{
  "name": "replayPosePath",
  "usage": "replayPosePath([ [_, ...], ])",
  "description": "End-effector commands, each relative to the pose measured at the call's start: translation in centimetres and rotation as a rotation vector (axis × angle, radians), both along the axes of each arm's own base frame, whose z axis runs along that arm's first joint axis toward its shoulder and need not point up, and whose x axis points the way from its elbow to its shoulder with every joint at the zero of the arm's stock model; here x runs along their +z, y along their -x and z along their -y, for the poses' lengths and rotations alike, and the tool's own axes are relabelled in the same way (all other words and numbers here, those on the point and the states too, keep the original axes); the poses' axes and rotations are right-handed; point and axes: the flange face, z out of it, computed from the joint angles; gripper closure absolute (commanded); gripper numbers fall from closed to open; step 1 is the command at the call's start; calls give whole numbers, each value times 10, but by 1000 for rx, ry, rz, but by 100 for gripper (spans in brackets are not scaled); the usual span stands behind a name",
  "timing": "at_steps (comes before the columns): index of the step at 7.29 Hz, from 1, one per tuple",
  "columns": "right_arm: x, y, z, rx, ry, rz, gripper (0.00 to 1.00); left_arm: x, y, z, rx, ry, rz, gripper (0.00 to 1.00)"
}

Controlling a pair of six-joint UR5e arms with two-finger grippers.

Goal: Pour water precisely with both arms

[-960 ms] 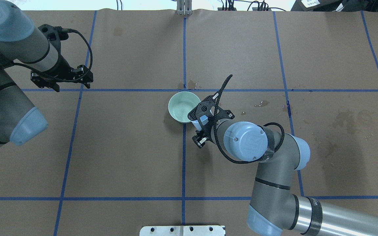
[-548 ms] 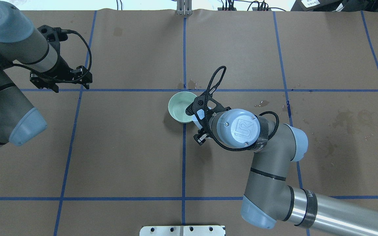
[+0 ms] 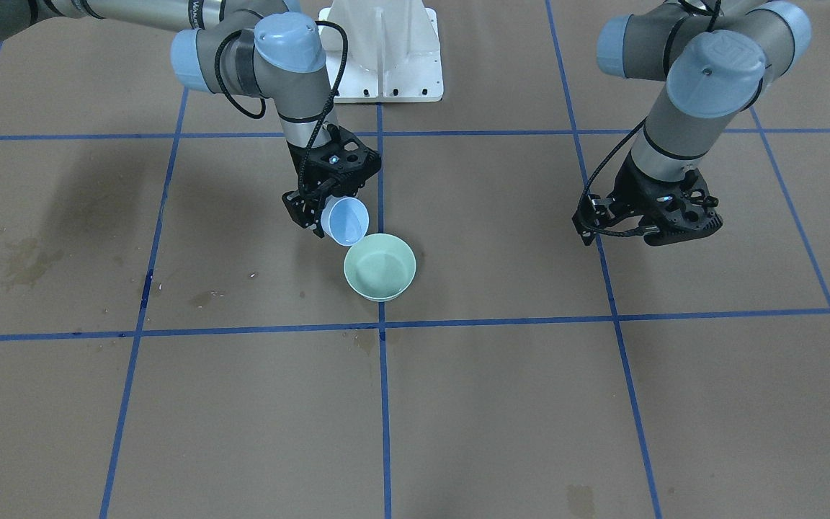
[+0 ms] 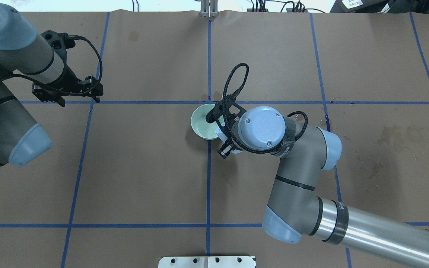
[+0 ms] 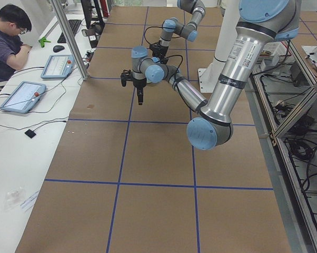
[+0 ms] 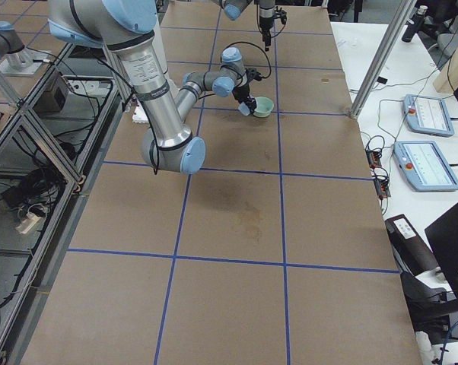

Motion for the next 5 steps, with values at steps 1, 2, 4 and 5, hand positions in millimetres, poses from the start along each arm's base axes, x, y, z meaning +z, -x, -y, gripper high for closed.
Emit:
replayPosePath([
  [1,-19,11,15,-18,28,-36,100,5,1,-1,0,6,5,0],
  [2,-26,16,20,-22,37,-59,100,5,1,-1,0,6,5,0],
  [4,-27,23,25,-43,42,-95,100,5,1,-1,0,5,4,0],
  [5,-33,26,29,-58,53,-116,100,5,1,-1,0,5,4,0],
])
